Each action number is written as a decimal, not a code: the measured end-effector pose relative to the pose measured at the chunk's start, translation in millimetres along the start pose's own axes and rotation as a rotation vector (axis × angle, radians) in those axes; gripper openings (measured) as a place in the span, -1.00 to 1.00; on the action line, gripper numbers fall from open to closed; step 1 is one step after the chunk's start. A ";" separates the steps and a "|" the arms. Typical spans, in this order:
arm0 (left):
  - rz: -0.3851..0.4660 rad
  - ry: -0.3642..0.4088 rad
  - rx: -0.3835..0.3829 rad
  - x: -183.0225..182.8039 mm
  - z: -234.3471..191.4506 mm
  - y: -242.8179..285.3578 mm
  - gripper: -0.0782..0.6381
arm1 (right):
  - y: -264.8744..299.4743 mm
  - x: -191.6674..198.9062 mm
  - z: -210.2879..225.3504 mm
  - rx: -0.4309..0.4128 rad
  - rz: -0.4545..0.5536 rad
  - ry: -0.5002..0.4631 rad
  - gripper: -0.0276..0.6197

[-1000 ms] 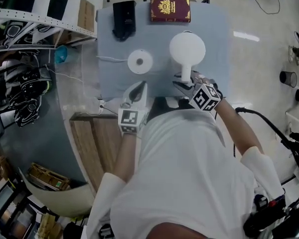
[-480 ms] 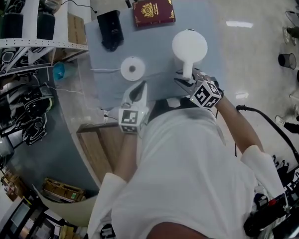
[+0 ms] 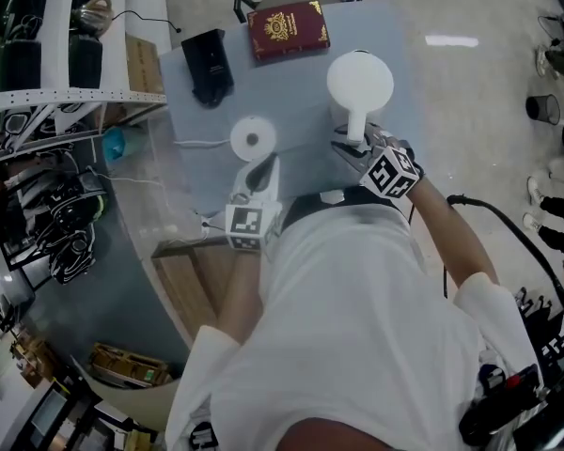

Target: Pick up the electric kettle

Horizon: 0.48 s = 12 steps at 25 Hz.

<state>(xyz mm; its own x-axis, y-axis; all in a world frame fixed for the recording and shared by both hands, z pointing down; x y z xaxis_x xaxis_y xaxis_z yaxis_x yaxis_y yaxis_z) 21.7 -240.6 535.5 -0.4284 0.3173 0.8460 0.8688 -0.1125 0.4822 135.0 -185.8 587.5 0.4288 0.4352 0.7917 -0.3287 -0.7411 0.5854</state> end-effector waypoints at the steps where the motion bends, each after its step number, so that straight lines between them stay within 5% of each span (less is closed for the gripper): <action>1: -0.003 0.000 0.001 -0.6 -2.7 1.8 -0.77 | 2.4 -0.8 3.4 0.001 0.001 0.002 -0.61; 12: -0.016 -0.015 -0.013 -4.0 -28.2 7.5 -0.77 | 35.6 -14.1 32.7 -0.001 0.020 -0.003 -0.61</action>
<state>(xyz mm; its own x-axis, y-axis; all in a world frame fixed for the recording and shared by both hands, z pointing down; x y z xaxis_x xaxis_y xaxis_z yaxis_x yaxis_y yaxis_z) 23.0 -269.3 542.1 -0.4386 0.3331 0.8347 0.8584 -0.1195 0.4988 144.8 -235.1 591.4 0.4247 0.4183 0.8029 -0.3384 -0.7492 0.5694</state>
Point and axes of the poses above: the fingertips, and each gripper's own axes: y forward along the fingers, z to its right, x out of its underside, the point moved 1 cm from there along -y, backward along the fingers, and after that the axes turned 10 degrees about x, right-handed, at the moved point
